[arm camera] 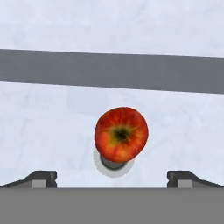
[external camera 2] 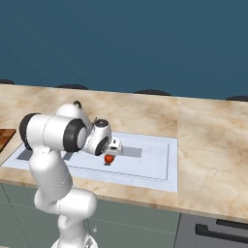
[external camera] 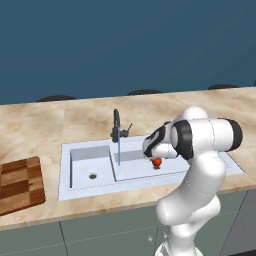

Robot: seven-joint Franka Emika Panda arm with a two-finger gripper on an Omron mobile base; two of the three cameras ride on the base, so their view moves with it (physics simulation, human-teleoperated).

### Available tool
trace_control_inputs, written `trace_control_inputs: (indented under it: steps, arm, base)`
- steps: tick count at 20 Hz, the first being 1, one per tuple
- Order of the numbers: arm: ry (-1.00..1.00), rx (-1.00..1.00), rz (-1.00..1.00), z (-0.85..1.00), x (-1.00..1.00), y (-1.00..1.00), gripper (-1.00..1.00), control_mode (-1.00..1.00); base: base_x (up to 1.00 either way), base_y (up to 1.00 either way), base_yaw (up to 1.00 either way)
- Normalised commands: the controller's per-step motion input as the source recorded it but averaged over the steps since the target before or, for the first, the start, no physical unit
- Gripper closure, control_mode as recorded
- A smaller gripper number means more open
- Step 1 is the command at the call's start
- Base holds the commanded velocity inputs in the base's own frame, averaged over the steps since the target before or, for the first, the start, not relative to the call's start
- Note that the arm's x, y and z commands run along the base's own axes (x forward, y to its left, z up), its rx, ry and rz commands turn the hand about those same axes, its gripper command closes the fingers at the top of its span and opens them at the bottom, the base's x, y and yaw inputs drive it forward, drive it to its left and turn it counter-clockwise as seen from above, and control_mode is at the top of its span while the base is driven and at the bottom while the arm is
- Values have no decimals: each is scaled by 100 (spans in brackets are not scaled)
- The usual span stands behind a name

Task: Pick the apple from the sink and place it on the cutting board to airdry. Then turn off the sink faucet.

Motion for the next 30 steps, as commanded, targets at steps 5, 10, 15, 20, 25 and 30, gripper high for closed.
trace_control_inputs:
  steps: [5,10,15,20,25,30]
  arm:
    - [0,0,0,-22,23,-2,-100,-100]
    - [0,0,0,-16,29,-3,-100,-100]
    - [0,1,0,-17,20,-6,-100,-100]
    - [5,1,0,-20,1,-2,-100,-100]
    - [7,0,0,-21,2,0,-100,-100]
    - [6,0,0,-17,15,0,100,-100]
  base:
    - [0,0,0]
    - [0,0,0]
    - [0,0,0]
    - [0,0,0]
    - [0,0,0]
    - [0,0,0]
